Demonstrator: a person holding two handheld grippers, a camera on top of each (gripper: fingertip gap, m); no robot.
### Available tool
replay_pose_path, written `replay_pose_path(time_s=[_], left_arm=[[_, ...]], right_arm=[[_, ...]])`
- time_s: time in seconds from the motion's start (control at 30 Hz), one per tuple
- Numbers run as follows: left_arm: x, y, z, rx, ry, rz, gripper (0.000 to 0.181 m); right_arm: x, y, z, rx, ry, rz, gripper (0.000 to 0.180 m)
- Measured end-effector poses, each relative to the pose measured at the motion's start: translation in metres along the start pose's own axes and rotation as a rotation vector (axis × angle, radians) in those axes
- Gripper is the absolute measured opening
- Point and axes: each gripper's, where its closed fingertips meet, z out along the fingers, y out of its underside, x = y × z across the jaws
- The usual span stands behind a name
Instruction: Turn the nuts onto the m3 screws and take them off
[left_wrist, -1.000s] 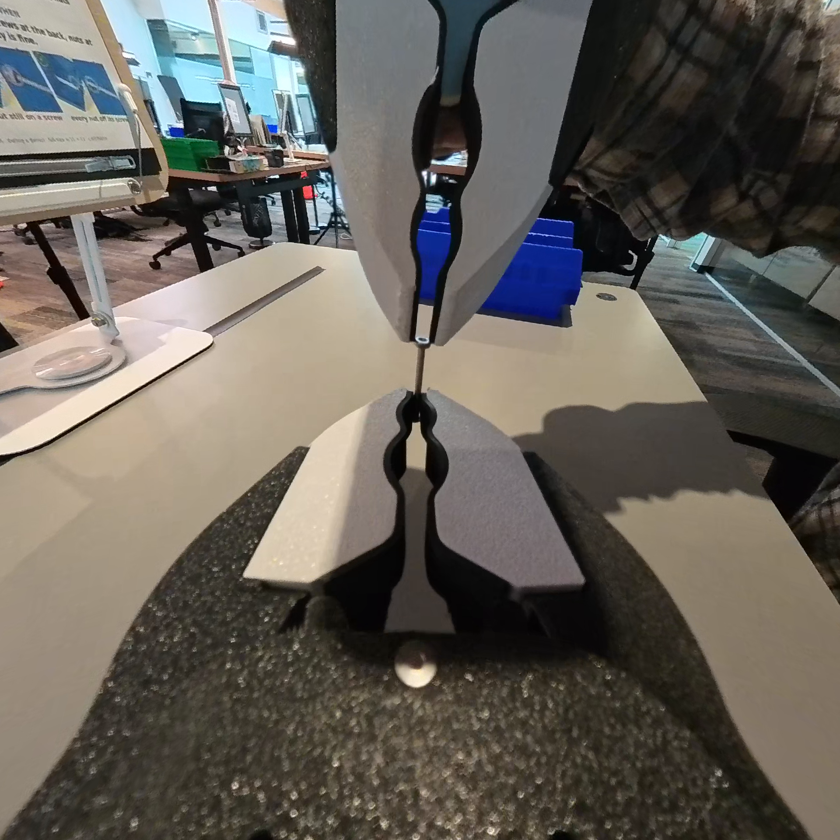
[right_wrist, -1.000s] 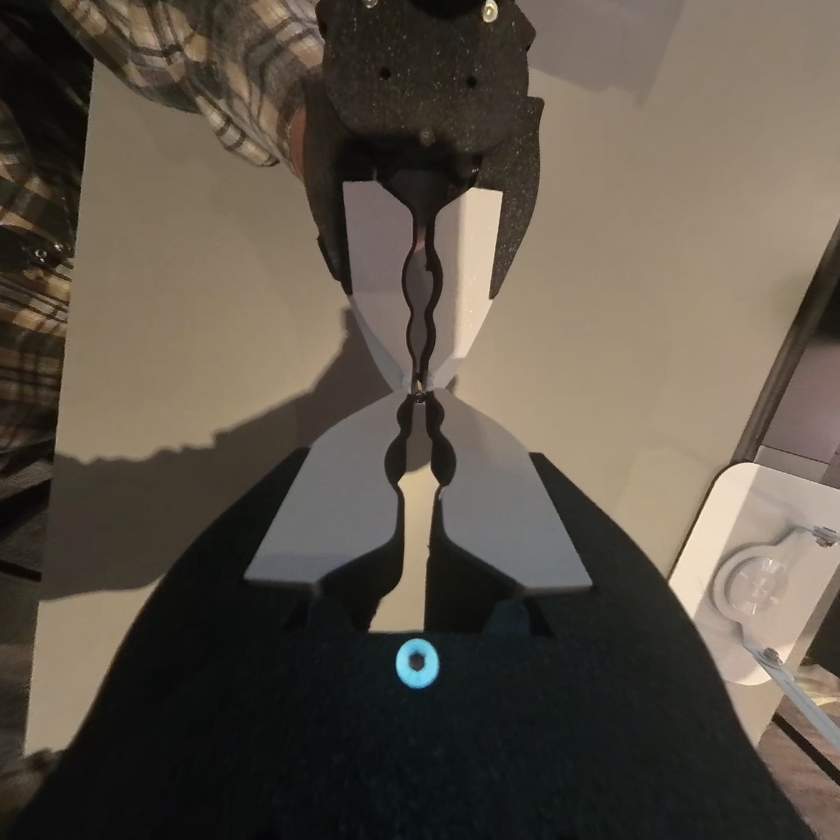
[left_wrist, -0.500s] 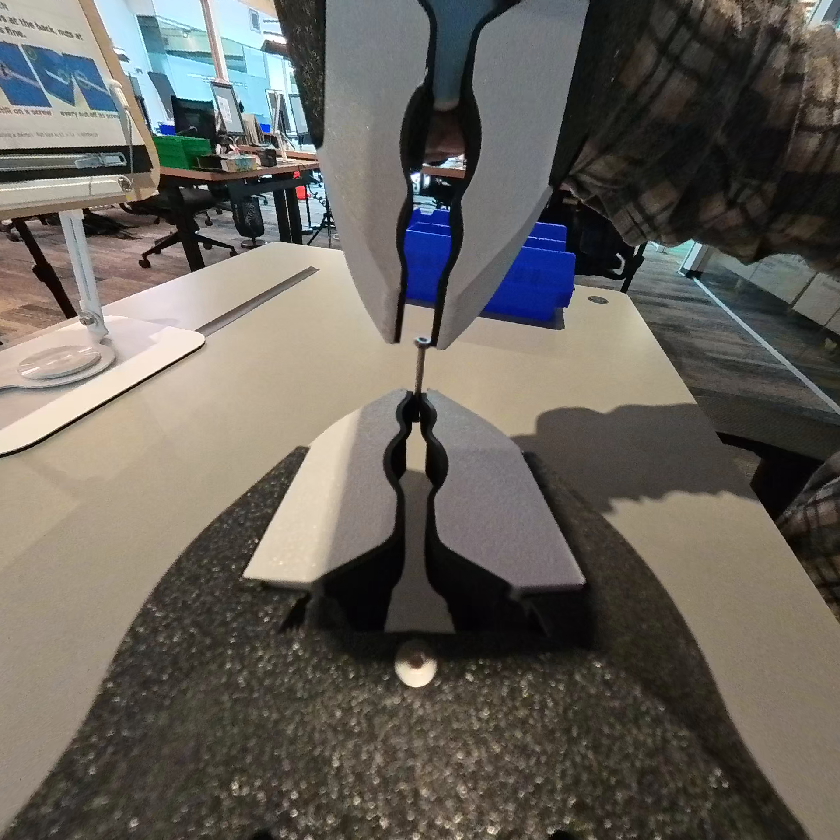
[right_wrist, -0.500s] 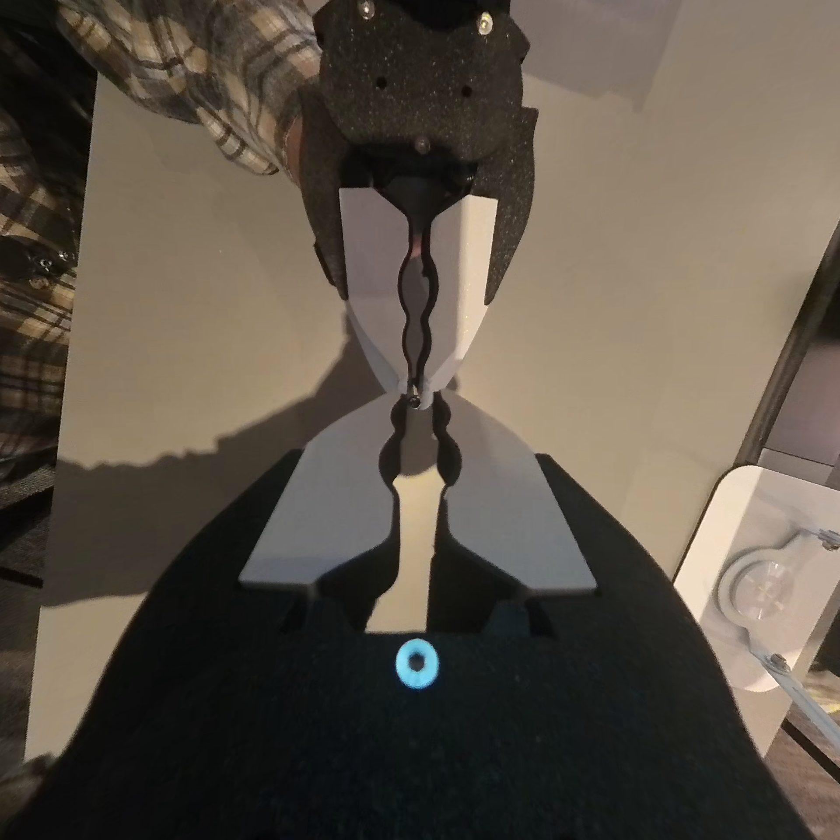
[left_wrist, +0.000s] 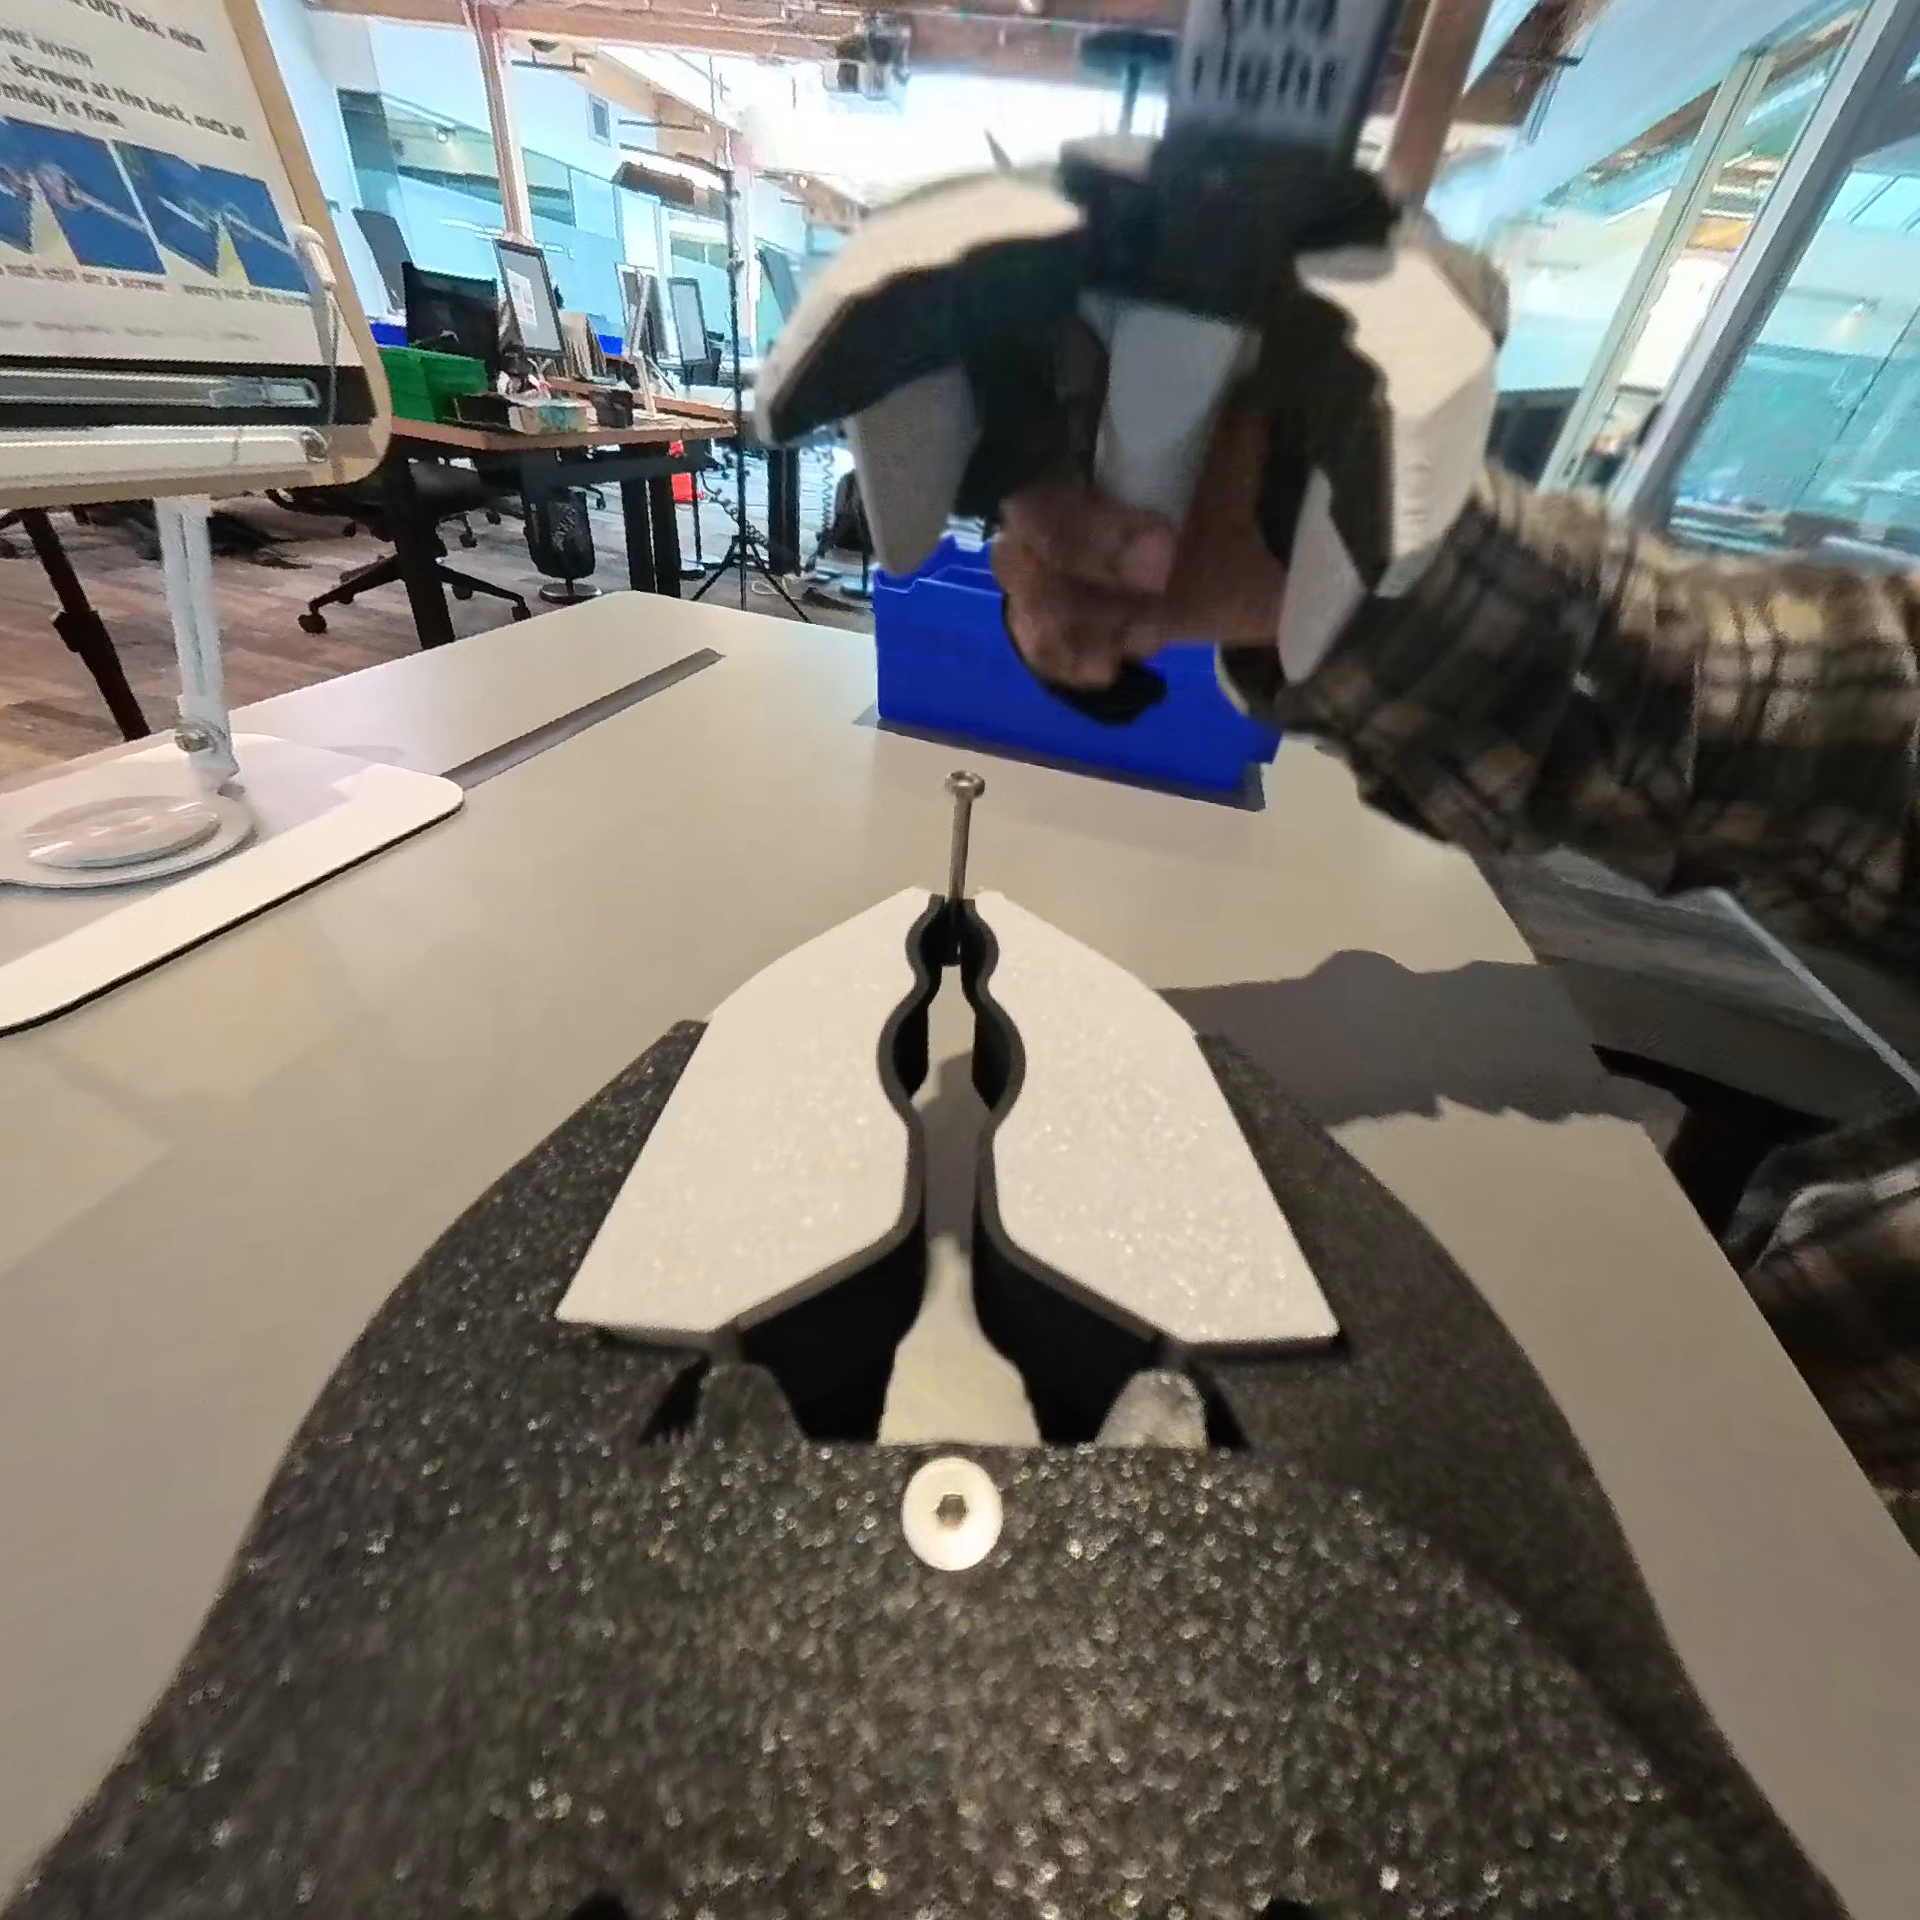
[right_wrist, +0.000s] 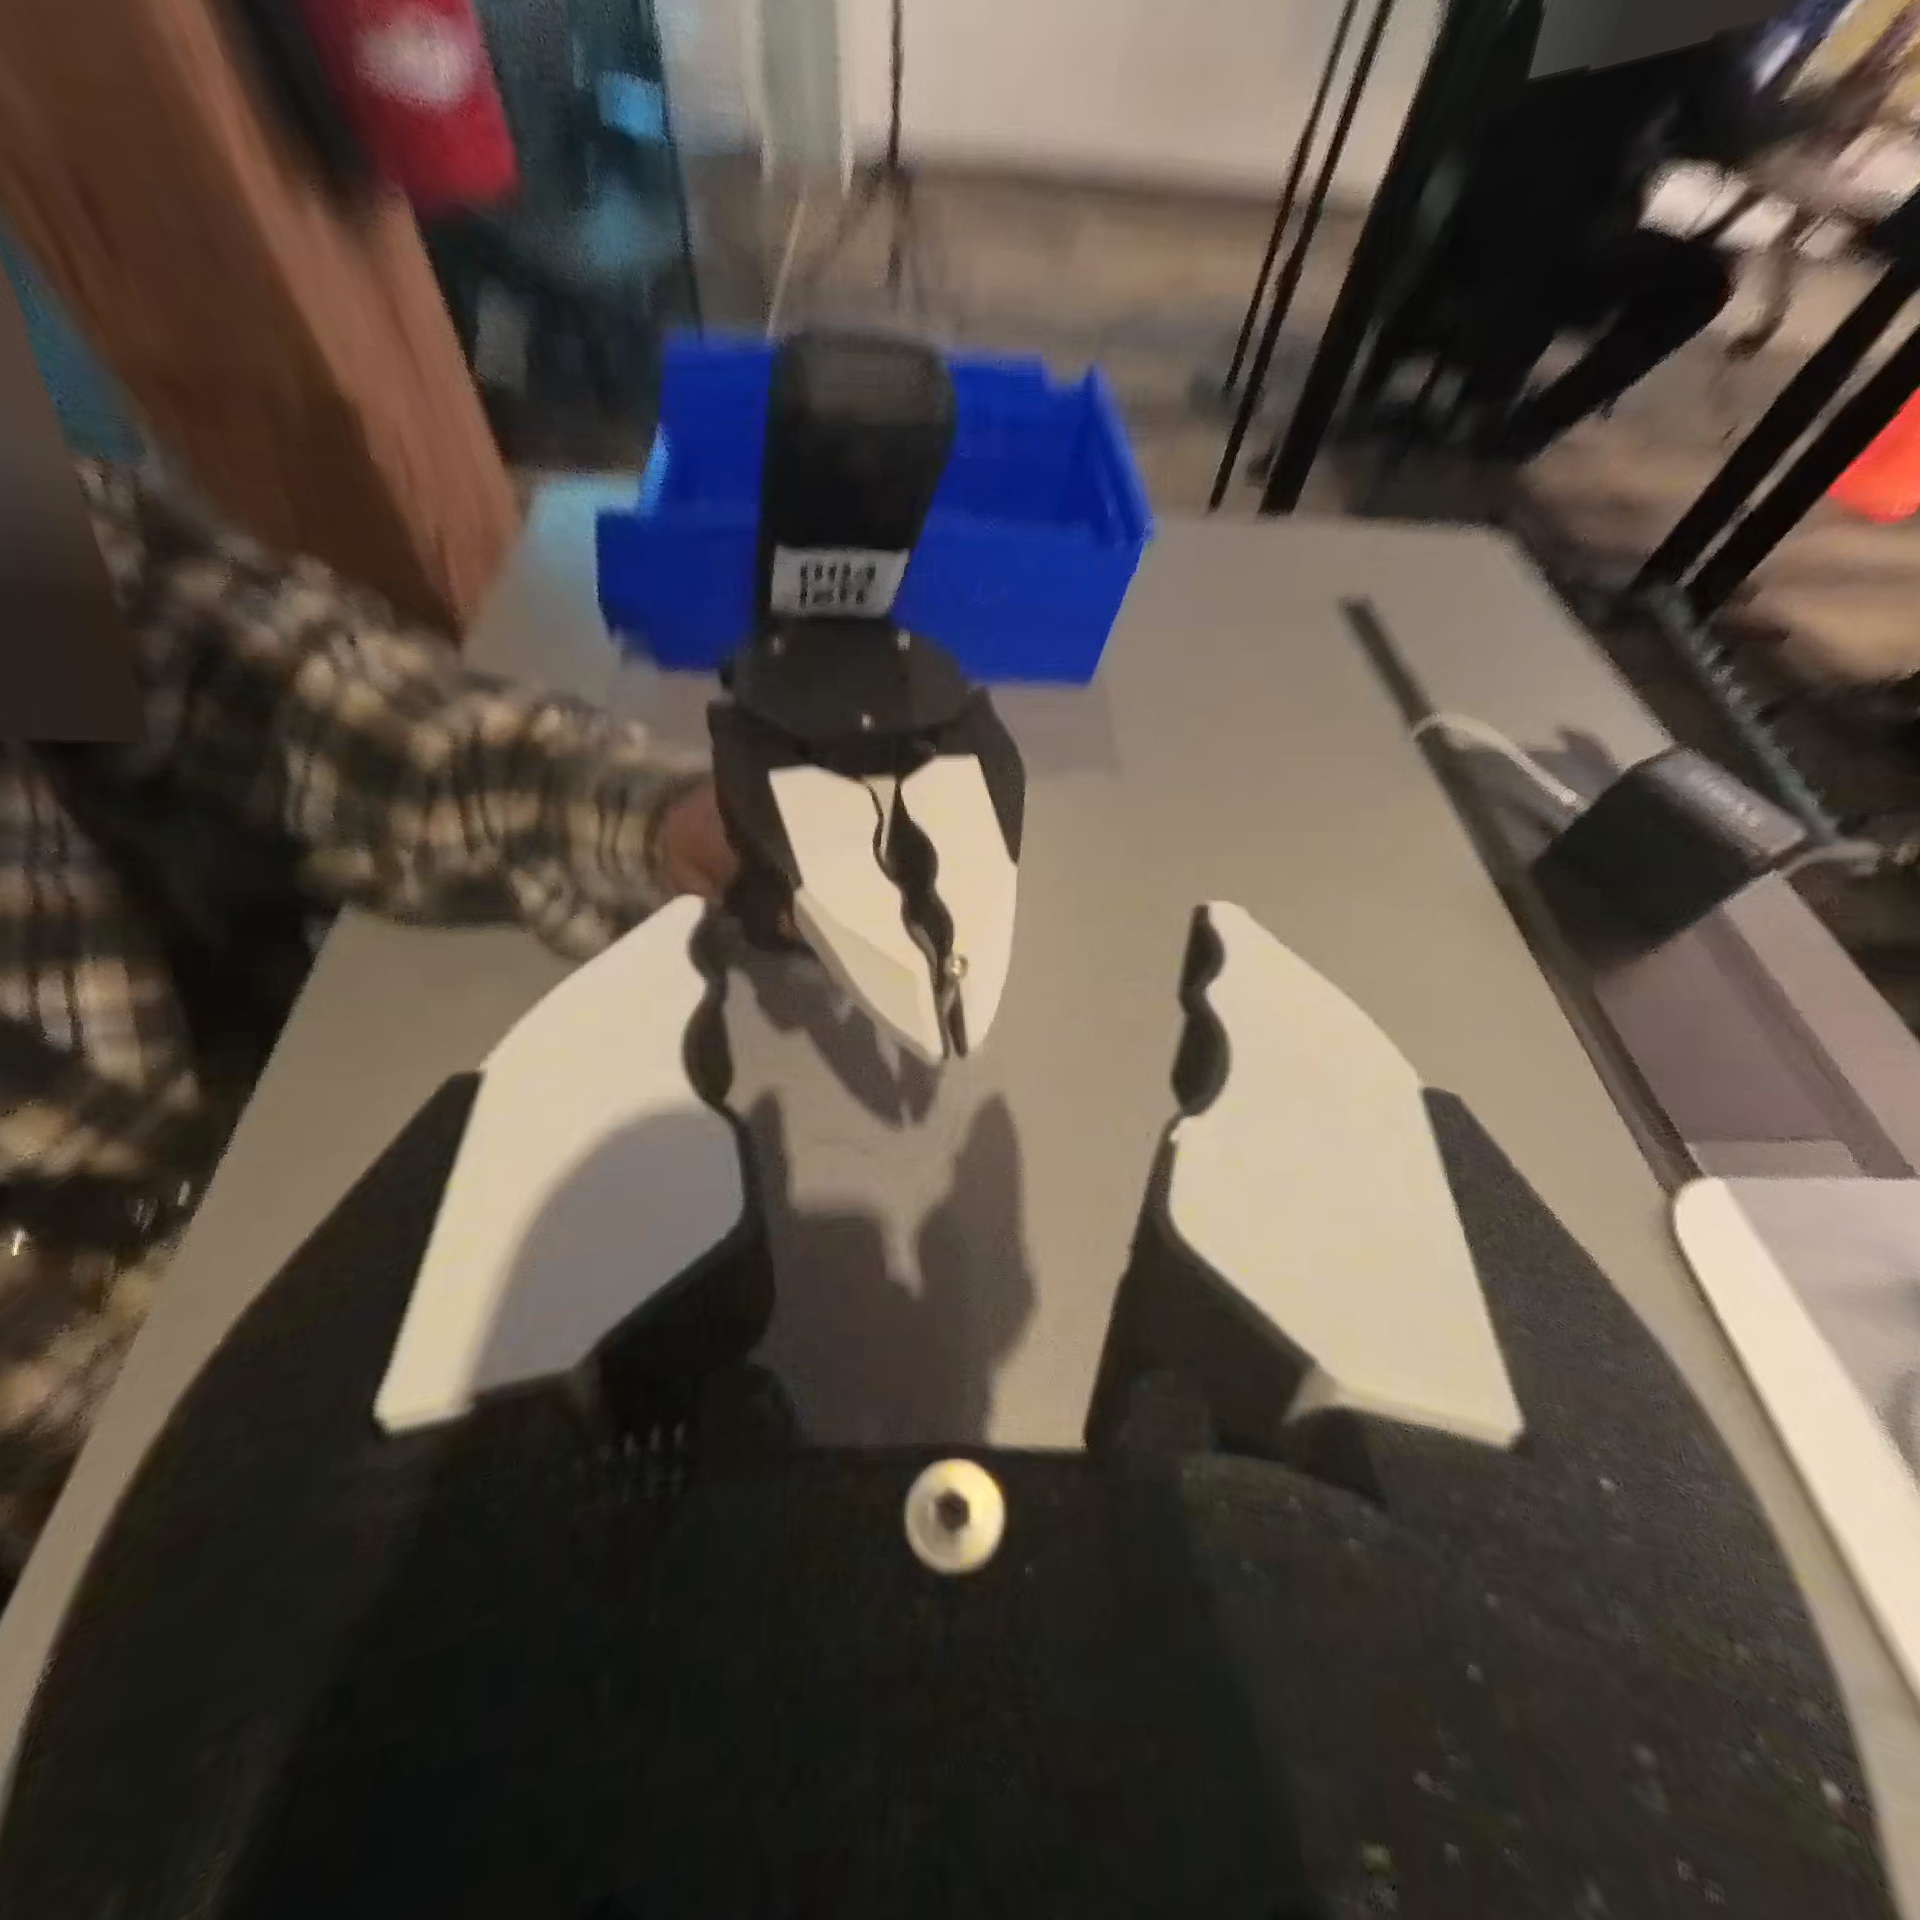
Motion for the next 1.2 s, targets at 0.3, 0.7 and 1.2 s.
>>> replay_pose_path(time_s=[0.3, 0.7, 1.2], left_arm=[[0.003, 0.003, 0.004, -0.016, -0.001, -0.002, 0.002], [-0.003, 0.002, 0.001, -0.012, -0.02, -0.021, 0.002], [-0.004, 0.0, 0.0, -0.007, -0.023, -0.029, 0.002]], right_arm=[[-0.023, 0.015, 0.026, 0.322, 0.018, 0.065, 0.106], [-0.042, 0.022, 0.044, 0.303, -0.051, 0.067, 0.111], [-0.046, 0.027, 0.038, 0.283, -0.039, 0.047, 0.111]])
